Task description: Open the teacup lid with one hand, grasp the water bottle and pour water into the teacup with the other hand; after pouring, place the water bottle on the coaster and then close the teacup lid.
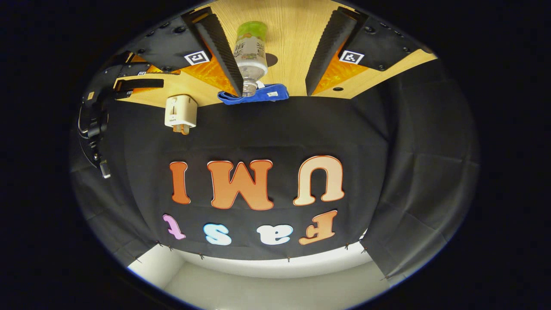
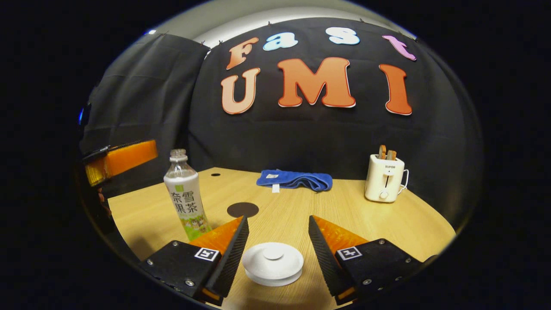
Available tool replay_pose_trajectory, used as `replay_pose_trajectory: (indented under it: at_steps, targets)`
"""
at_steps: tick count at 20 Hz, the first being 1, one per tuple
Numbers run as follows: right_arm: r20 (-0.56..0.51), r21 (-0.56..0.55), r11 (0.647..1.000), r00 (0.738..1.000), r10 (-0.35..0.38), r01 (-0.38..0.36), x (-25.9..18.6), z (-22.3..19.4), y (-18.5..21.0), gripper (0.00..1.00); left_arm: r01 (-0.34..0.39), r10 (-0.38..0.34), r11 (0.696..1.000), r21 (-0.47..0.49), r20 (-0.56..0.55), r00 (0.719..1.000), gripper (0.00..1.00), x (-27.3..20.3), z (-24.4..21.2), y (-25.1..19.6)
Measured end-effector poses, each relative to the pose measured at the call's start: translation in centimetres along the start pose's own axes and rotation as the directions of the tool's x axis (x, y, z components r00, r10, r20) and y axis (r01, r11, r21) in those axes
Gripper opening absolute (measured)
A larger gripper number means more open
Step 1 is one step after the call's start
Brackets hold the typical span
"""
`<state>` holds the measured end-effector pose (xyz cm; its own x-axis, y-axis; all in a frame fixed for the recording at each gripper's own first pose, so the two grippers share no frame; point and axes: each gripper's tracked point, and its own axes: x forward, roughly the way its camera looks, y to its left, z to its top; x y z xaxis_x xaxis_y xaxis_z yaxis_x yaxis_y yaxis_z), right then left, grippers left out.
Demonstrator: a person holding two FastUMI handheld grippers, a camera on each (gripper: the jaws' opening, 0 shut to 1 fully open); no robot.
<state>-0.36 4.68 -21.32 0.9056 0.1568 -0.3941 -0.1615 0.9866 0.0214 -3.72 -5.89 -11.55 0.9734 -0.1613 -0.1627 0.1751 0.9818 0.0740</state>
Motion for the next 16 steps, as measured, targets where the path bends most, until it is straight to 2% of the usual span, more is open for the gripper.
replay_pose_trajectory:
  at_steps: [4, 5, 10, 12, 13, 15, 16]
  targets:
    - [-0.05, -0.014, 1.0, 0.999, 0.009, -0.01, 0.7, -1.9, 0.3, 0.77, -0.007, 0.006, 1.0, -0.014, -0.03, 1.0, 0.92, 0.1, -1.4, 0.3]
    - [-0.06, -0.016, 1.0, 0.998, 0.009, -0.01, 0.8, -2.3, 0.3, 0.71, -0.003, 0.003, 1.0, -0.014, -0.04, 0.999, 0.92, 0.1, -1.7, 0.3]
    - [-0.109, -0.019, 1.0, 0.994, 0.018, -0.02, 0.8, -3.3, 0.5, 0.55, 0.004, -0.004, 1.0, 0.006, -0.063, 0.998, 0.92, 0.2, -2.7, 0.1]
    - [-0.127, -0.03, 0.999, 0.992, 0.018, -0.022, 0.8, -3.5, 0.4, 0.46, 0.01, -0.009, 1.0, 0.012, -0.065, 0.998, 0.92, 0.2, -2.8, -0.1]
    - [-0.123, -0.034, 0.999, 0.992, 0.024, -0.028, 0.8, -3.4, 0.5, 0.35, 0.016, -0.015, 1.0, 0.017, -0.068, 0.998, 0.92, 0.1, -2.8, -0.2]
    - [-0.134, -0.061, 0.997, 0.99, 0.033, -0.041, 0.7, -3.5, 0.7, 0.28, 0.018, -0.016, 0.999, 0.031, -0.064, 0.998, 0.92, 0.1, -2.8, -0.2]
    - [-0.133, -0.064, 0.997, 0.99, 0.036, -0.045, 0.7, -3.4, 0.7, 0.28, 0.019, -0.017, 0.999, 0.032, -0.064, 0.998, 0.92, 0.0, -2.7, -0.2]
